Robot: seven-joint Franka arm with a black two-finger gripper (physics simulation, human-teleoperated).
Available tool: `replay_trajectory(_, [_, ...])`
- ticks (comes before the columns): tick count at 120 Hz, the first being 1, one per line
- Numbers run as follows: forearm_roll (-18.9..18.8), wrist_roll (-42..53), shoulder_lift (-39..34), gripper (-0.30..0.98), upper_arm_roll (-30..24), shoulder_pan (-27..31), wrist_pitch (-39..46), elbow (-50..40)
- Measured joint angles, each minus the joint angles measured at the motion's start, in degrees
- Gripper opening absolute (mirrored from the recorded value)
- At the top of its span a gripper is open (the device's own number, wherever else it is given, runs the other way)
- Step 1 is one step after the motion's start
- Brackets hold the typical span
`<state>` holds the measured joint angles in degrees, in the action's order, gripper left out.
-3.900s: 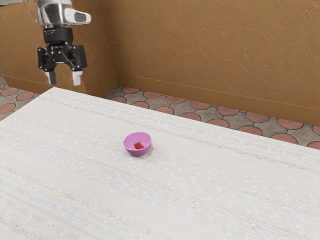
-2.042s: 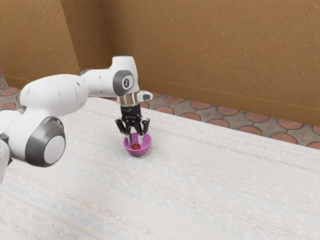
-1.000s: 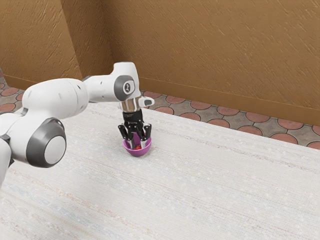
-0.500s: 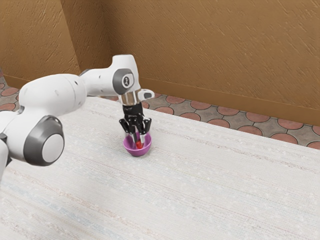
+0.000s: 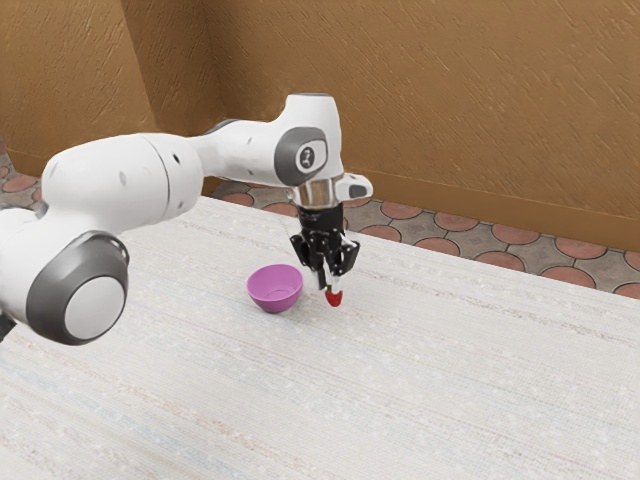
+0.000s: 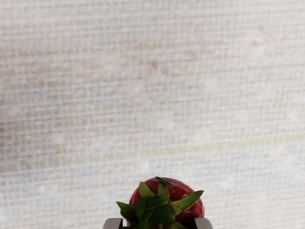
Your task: Take strawberry from the bowl
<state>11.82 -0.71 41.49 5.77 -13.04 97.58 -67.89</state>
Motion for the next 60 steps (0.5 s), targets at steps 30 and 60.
replay_trajectory(30, [2.2, -0.8, 2.6, 0.29, 0.0, 0.4, 0.0, 0.3])
replay_trajectory(60, [2.9, -1.1, -14.2, 0.55, -0.1, 1.7, -0.1, -8.6])
